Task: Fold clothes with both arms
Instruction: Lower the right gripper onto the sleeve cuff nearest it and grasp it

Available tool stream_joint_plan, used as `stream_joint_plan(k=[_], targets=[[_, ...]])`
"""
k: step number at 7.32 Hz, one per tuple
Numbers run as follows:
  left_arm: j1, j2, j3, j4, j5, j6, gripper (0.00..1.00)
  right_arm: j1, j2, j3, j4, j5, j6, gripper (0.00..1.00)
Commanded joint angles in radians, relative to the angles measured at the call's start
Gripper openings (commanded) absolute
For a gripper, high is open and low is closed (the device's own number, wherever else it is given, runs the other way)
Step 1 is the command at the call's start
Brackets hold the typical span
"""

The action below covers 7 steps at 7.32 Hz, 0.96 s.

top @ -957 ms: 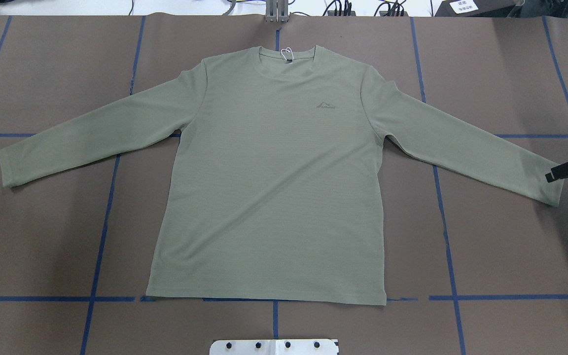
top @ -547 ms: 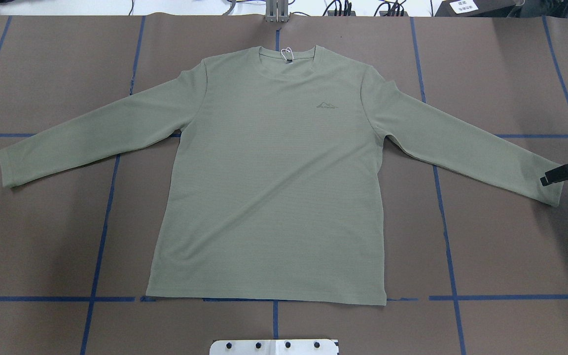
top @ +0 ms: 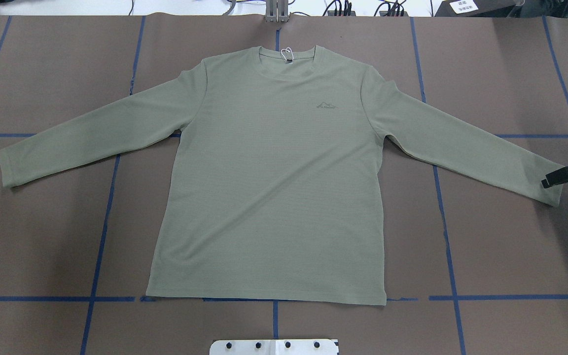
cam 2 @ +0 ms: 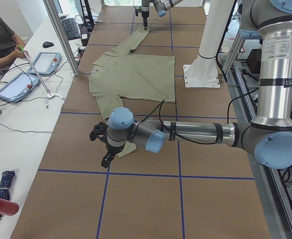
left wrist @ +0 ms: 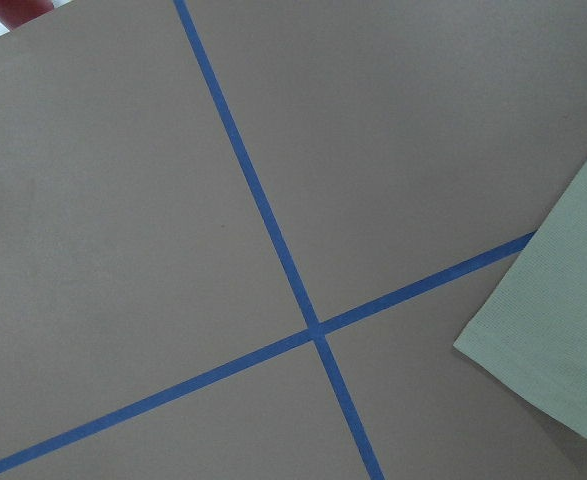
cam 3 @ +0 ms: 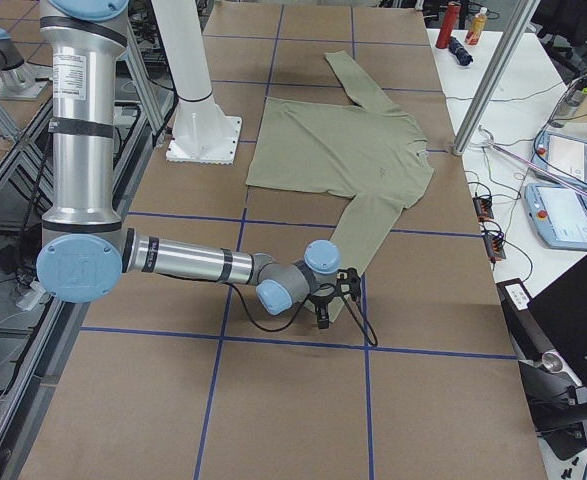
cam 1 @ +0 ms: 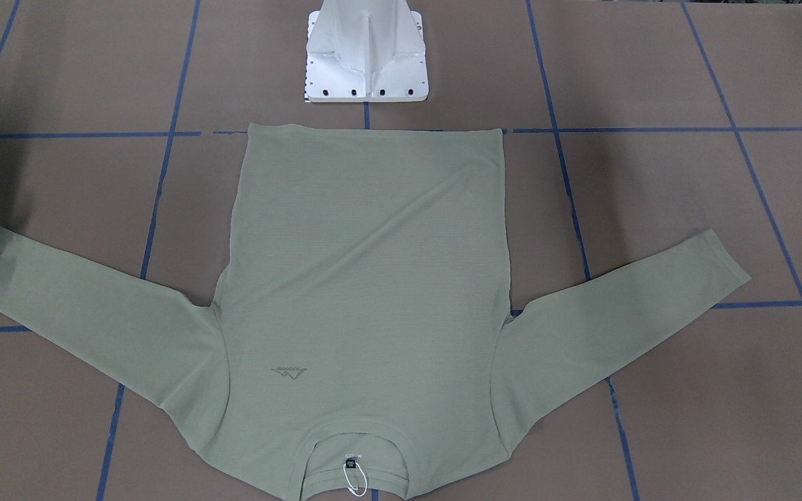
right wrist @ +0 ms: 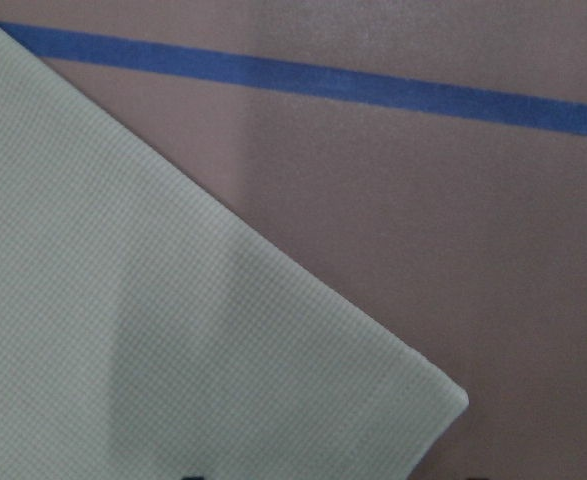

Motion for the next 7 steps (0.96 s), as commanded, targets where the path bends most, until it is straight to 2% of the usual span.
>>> stream_joint_plan(k=[1,2,3,4,7], targets=[[0.0,-0.005,0.0,0.003,0.001,-0.001,1.0,0.0,-0.001,0.001,-0.001,0.009,0.0,0.44],[0.0,-0.005,0.0,0.003,0.002,-0.001,1.0,0.0,0.001,0.001,-0.001,0.009,0.0,0.24],[0.0,-0.005,0.0,0.003,0.002,-0.001,1.0,0.0,0.001,0.01,-0.003,0.014,0.0,0.1],[0.0,-0.005,0.0,0.005,0.002,-0.001,1.0,0.002,0.001,0.012,-0.004,0.017,0.0,0.0],[0.0,-0.006,0.006,0.003,0.001,-0.001,1.0,0.008,0.007,0.065,-0.007,0.09,0.0,0.0]])
